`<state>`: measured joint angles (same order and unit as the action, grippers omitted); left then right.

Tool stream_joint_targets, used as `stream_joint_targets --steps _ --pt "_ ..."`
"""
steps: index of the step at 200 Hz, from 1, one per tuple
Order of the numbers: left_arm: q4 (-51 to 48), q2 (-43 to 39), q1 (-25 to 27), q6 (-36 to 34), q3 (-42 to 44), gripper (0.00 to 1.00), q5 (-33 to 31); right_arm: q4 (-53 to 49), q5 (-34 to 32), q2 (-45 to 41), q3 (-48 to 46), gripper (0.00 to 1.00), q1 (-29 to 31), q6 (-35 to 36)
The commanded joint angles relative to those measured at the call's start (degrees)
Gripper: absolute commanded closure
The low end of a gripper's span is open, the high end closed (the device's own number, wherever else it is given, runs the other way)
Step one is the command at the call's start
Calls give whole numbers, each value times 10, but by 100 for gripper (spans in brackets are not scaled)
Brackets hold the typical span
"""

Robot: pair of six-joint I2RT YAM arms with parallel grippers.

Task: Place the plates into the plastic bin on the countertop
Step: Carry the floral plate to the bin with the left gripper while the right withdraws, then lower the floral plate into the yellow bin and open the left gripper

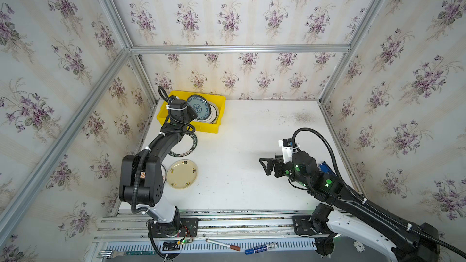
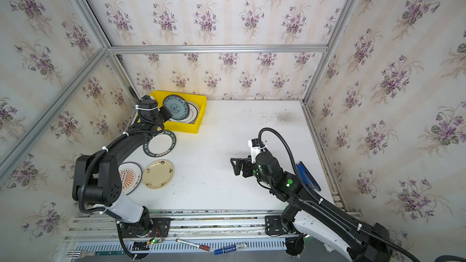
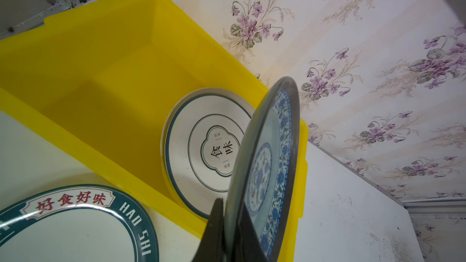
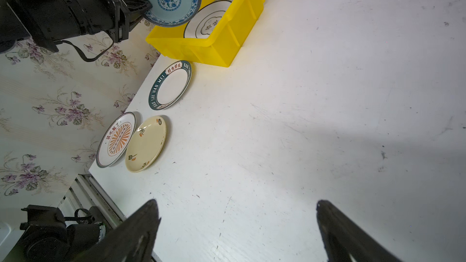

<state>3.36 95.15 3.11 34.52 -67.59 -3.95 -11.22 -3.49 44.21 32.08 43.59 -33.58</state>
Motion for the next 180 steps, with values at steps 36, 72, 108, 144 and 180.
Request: stream_joint_targets --steps 36,72,108,144,180 --pt "-38 79 -7 5 -67 100 21 5 -21 -6 -17 1 -1 -10" --pt "-71 119 -10 13 -101 90 24 -1 -22 -1 -11 1 -3 -5" --pt "-95 143 -10 20 -122 87 12 -8 -41 -1 -19 1 -9 -18" --pt "-113 163 -10 13 -147 70 21 -10 -32 -2 -21 1 -13 -20" --pt "-118 154 -8 -8 -153 34 11 -13 -32 -5 -21 1 -13 -20"
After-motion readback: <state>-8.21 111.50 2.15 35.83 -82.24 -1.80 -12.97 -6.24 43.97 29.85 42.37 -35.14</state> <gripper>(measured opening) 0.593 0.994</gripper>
